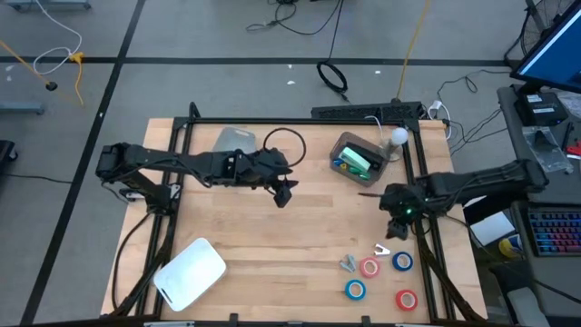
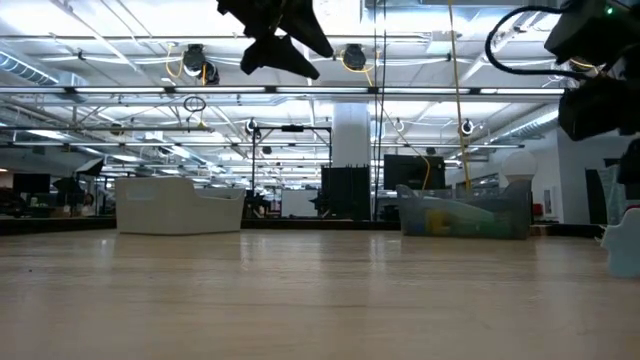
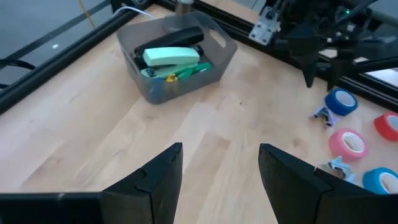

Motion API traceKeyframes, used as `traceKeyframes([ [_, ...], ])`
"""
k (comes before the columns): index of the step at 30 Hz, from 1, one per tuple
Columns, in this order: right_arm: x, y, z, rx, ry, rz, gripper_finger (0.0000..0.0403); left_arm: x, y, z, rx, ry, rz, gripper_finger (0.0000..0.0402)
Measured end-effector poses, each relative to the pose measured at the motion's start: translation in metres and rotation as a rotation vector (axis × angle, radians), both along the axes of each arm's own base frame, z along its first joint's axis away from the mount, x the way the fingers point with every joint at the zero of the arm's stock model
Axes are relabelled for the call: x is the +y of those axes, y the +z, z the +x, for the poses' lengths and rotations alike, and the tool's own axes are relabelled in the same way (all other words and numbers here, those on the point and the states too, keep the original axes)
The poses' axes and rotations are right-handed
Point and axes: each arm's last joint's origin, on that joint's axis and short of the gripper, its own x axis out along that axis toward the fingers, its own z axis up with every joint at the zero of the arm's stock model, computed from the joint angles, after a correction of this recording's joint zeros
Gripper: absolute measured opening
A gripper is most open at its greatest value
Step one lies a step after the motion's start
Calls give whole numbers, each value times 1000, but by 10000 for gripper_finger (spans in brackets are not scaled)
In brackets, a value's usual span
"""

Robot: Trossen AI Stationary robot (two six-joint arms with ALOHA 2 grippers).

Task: Pick and place Stapler, Stapler remover, tape
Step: Put the dark blue tape into the gray bin

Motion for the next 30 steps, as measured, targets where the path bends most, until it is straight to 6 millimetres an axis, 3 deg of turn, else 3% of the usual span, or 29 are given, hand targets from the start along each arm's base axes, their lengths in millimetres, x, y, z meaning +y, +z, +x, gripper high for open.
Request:
traceKeyframes([
  [18,5,-26,-4,60,-53,49,181,-21,-3,-3,40,-47,-14,212],
  [30,10,-23,-7,248,-118,322,178,-24,-4,-3,50,-83,24,212],
])
